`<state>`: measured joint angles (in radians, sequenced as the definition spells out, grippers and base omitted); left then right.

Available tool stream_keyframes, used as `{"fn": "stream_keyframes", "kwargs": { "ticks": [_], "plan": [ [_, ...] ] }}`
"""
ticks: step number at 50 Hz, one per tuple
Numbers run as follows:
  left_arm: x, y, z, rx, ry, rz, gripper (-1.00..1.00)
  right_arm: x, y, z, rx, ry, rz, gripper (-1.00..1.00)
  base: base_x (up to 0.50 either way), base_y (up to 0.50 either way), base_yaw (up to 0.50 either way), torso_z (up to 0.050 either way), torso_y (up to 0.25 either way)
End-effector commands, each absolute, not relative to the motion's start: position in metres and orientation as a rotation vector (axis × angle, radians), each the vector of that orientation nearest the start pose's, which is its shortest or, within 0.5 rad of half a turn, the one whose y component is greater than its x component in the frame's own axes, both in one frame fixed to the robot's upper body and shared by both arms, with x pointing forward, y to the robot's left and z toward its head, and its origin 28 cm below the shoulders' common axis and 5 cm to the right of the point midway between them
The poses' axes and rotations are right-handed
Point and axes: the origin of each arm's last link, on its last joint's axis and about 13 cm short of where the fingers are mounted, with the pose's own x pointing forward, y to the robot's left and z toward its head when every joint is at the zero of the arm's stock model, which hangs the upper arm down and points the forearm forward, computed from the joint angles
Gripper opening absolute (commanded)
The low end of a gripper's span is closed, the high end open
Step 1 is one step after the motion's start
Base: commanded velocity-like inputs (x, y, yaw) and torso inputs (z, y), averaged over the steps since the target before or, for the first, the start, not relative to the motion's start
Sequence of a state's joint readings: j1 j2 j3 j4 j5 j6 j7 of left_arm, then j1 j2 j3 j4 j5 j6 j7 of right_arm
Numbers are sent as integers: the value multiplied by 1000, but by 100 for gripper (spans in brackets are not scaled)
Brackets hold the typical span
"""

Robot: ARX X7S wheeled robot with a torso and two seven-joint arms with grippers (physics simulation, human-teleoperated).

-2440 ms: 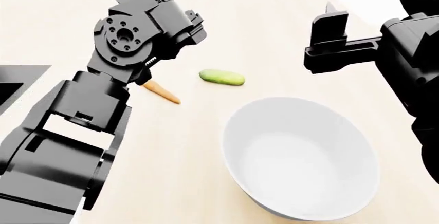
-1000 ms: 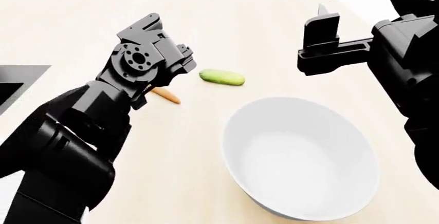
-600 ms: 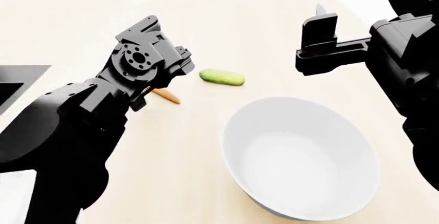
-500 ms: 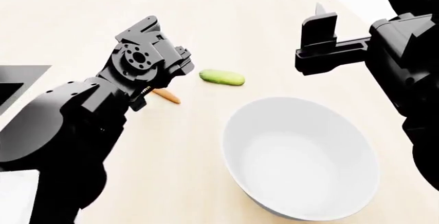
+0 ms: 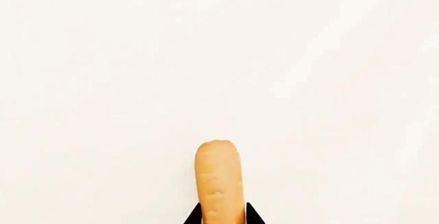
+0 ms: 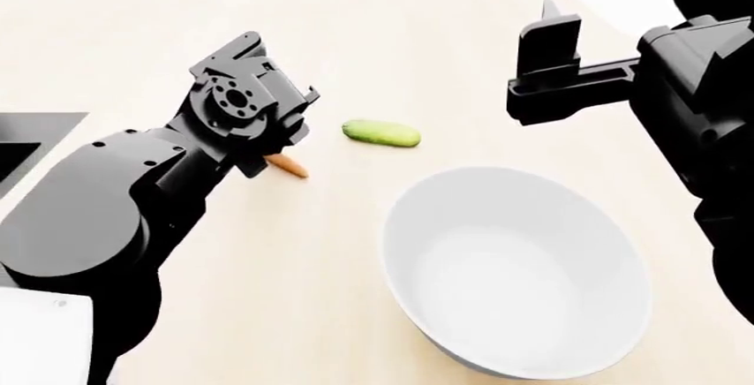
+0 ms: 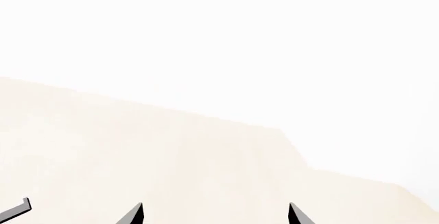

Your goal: Place the two vegetables and bowl onto the tray for setting up a vegetable dip station.

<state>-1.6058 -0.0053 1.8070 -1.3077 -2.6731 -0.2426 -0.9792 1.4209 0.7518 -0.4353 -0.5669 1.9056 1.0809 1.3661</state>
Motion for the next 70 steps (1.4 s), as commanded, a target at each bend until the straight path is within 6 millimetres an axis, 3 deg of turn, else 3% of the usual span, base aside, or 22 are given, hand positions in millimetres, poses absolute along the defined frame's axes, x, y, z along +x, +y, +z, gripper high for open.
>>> {"fn": "stream_keyframes", "kwargs": {
  "ticks": [1,7,12,16,27,29,35,38,42,47,56,63,70],
  "plan": [
    [424,148,271,-593,695,584,-100,189,-109,342,-199,-151,18,100,0,0,0,0,0],
    [424,151,293,-599,590,548,-100,189,-109,342,-199,-152,16,100,0,0,0,0,0],
    [396,159,325,-605,468,501,-100,189,-110,342,-200,-152,14,100,0,0,0,0,0],
    [379,163,340,-588,398,471,-100,188,-110,342,-200,-152,11,100,0,0,0,0,0],
    [296,178,386,-449,52,157,-100,184,-111,347,-201,-149,-16,100,0,0,0,0,0],
    [277,178,389,-450,10,11,-100,183,-111,347,-202,-146,-20,100,0,0,0,0,0],
    [236,187,398,-364,-157,-84,-100,177,-111,347,-201,-107,-42,100,0,0,0,0,0],
    [225,192,401,-339,-212,-91,-100,172,-114,346,-114,-90,-49,100,0,0,0,0,0],
    [215,197,406,-330,-263,-107,-100,167,-114,347,-44,-88,-17,100,0,0,0,0,0],
    [207,200,411,-327,-296,-127,-100,147,-115,331,46,7,2,100,0,0,0,0,0],
    [208,199,410,-301,-319,-109,-100,111,-123,324,62,175,-75,100,0,0,0,0,0],
    [209,199,409,-294,-321,-102,-100,98,-125,318,75,264,-69,100,0,0,0,0,0],
    [208,199,409,-289,-324,-104,-100,98,-123,312,56,302,-44,100,0,0,0,0,0]
  ]
}}
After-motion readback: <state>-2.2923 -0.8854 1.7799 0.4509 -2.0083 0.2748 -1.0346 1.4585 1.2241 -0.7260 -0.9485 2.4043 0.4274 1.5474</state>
